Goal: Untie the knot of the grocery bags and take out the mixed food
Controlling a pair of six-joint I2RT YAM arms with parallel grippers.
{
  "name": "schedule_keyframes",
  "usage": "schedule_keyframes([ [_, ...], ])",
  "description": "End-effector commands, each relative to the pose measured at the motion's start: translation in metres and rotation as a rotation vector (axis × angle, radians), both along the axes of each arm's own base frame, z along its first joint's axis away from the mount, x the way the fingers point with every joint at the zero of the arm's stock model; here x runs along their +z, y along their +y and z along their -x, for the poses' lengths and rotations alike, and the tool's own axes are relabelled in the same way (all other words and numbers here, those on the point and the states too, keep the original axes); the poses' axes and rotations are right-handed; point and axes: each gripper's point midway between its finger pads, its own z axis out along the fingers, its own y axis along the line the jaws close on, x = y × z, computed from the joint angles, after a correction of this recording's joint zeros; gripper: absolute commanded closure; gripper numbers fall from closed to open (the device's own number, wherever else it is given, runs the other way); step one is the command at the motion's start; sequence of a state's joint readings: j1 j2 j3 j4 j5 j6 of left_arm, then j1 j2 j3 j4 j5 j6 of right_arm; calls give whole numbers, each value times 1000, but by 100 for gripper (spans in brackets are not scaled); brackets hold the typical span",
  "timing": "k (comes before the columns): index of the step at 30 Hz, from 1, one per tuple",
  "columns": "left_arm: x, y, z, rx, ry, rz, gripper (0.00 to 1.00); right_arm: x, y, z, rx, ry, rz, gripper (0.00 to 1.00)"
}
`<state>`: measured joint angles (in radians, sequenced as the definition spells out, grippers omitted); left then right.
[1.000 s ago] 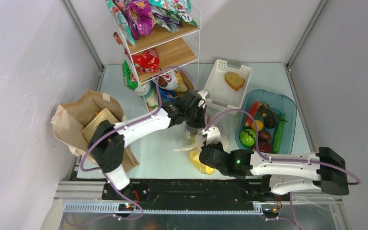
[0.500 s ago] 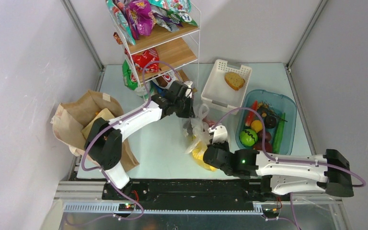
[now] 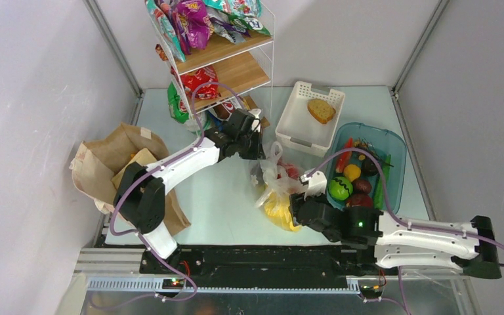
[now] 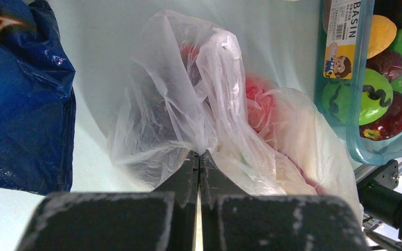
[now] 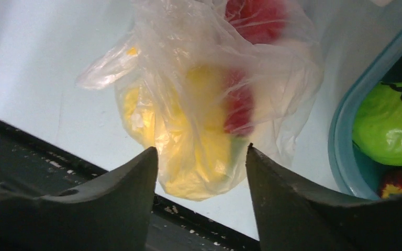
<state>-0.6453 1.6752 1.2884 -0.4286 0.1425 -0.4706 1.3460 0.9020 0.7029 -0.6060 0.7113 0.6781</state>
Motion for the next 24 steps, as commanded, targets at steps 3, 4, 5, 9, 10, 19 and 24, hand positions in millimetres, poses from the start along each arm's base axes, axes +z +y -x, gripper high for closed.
schedule_keyframes([
  [3, 29, -3, 0, -10, -57, 60, 100, 50, 17, 10, 137, -42, -146, 15],
  [4, 29, -3, 0, -9, -55, 59, 100, 60, 18, 10, 149, -56, -162, 10],
  [5, 29, -3, 0, -10, -57, 59, 100, 68, 19, 9, 150, -68, -173, 8],
  [9, 29, -2, -1, -8, -64, 53, 100, 83, 18, -7, 123, -122, -129, 1],
  [10, 29, -2, -1, -9, -64, 52, 100, 81, 20, -11, 123, -124, -96, 1],
  [19, 24, -3, 0, -13, -58, 44, 100, 66, 47, -57, 137, -100, -35, 1],
  [24, 23, -4, 1, -17, -54, 45, 100, 54, 51, -72, 107, -93, -8, 1],
])
